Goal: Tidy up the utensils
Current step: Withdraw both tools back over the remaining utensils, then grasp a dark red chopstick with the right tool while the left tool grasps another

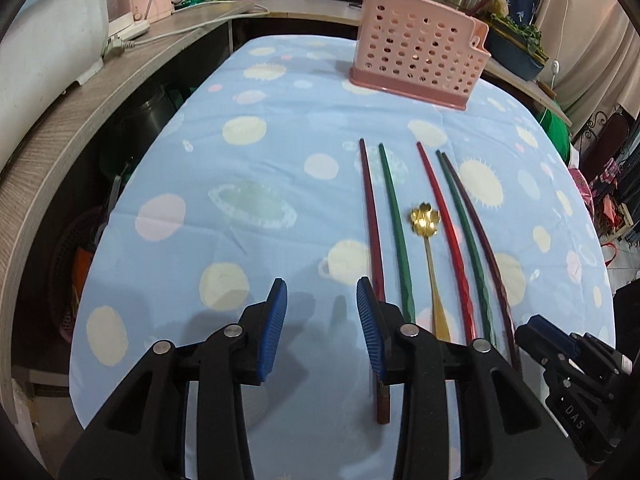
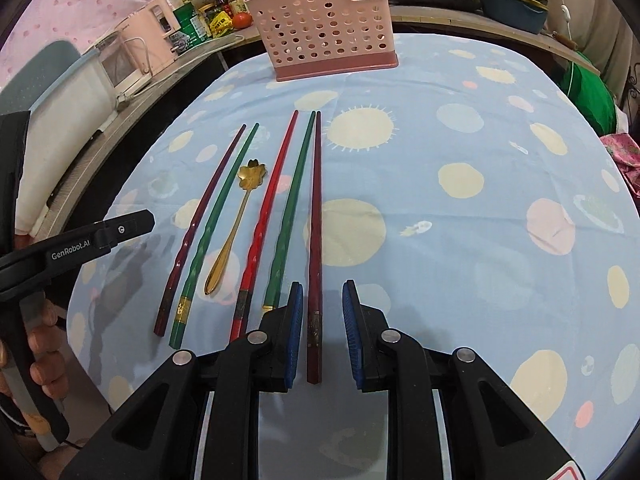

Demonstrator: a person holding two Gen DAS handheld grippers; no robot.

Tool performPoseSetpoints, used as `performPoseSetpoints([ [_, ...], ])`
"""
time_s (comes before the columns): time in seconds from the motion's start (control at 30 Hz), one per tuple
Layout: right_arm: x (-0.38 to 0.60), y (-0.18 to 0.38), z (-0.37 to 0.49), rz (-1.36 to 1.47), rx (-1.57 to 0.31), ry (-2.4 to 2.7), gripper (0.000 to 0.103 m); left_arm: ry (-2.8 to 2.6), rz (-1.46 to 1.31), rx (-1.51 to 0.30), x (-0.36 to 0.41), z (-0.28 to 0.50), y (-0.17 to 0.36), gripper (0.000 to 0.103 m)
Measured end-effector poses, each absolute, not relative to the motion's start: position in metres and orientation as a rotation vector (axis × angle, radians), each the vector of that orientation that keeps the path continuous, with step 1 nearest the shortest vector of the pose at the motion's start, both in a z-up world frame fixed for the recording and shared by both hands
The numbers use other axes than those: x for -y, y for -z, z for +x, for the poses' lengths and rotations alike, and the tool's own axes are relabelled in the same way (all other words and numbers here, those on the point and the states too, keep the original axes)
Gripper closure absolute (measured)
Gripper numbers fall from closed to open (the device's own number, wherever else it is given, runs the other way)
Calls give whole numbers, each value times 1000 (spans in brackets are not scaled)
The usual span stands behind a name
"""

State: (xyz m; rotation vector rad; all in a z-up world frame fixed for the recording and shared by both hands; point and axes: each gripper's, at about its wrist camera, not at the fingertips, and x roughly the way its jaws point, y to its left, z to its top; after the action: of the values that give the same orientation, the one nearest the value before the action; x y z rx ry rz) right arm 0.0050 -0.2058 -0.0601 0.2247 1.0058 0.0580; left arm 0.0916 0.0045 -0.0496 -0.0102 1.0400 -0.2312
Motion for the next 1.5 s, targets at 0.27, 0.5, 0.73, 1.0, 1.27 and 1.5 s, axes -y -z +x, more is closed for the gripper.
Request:
performPoseSetpoints([
  [0.27, 200, 66, 2, 214, -1022, -69, 82, 245, 4, -1060, 0, 84, 57, 67],
  [0.5, 199, 68, 2, 196, -1016, -61, 87, 248, 8, -1068, 2, 83, 59, 60],
  [0.73, 207, 70, 4, 222, -1013, -46, 96, 275, 24, -1079, 9, 75, 62, 58],
  [1.0, 207, 70, 5, 233, -1010, -46, 96, 293, 37, -1109, 14, 69, 69, 57],
  [1.27, 207, 70, 5, 234, -1010, -46, 96, 302, 53, -1123, 13, 64, 73, 57],
  [1.5, 208, 70, 5, 234, -1010, -46, 96, 313, 74, -1124, 15, 58, 74, 58],
])
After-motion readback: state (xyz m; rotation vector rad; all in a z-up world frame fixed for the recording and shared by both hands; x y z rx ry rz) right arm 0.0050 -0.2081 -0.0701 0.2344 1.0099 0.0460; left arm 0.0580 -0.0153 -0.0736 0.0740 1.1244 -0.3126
